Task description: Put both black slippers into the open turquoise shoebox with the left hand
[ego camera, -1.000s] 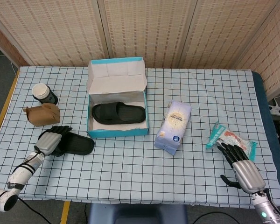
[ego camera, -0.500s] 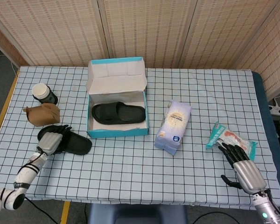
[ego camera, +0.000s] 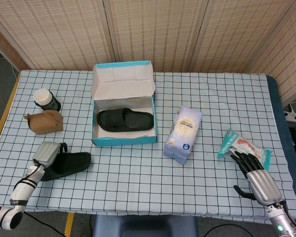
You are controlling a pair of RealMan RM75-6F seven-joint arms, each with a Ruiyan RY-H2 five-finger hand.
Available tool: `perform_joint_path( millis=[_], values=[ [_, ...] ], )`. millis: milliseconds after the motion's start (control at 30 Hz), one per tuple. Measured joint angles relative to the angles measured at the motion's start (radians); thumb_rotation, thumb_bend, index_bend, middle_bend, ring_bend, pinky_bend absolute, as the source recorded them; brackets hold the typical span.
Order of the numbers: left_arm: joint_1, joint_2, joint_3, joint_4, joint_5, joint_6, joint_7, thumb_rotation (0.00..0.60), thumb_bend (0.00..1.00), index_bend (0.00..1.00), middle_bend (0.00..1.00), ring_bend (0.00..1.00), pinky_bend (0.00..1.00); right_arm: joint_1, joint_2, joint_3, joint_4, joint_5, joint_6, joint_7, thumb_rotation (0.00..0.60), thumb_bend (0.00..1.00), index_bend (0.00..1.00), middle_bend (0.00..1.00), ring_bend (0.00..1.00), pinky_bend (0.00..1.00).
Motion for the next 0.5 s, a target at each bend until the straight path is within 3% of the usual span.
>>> perform_joint_path(
  millis=[267,500],
  values=[
    [0.033,0.059,-0.011,-0.071,0.012,0.066,0.002,0.6,0.48,0.47,0.57,0.54,0.57,0.002,-0.001,-0.004,-0.002,-0.004,-0.005,-0.003,0.6,0.18,0.0,0.0,0.0,0.0],
    [0.052,0.143,-0.037,-0.203,0.035,0.142,0.029,0.6,0.49,0.47,0.57,0.54,0.58,0.004,-0.002,-0.005,-0.001,-0.003,-0.014,-0.005,0.6,0.18,0.0,0.0,0.0,0.0]
  ],
)
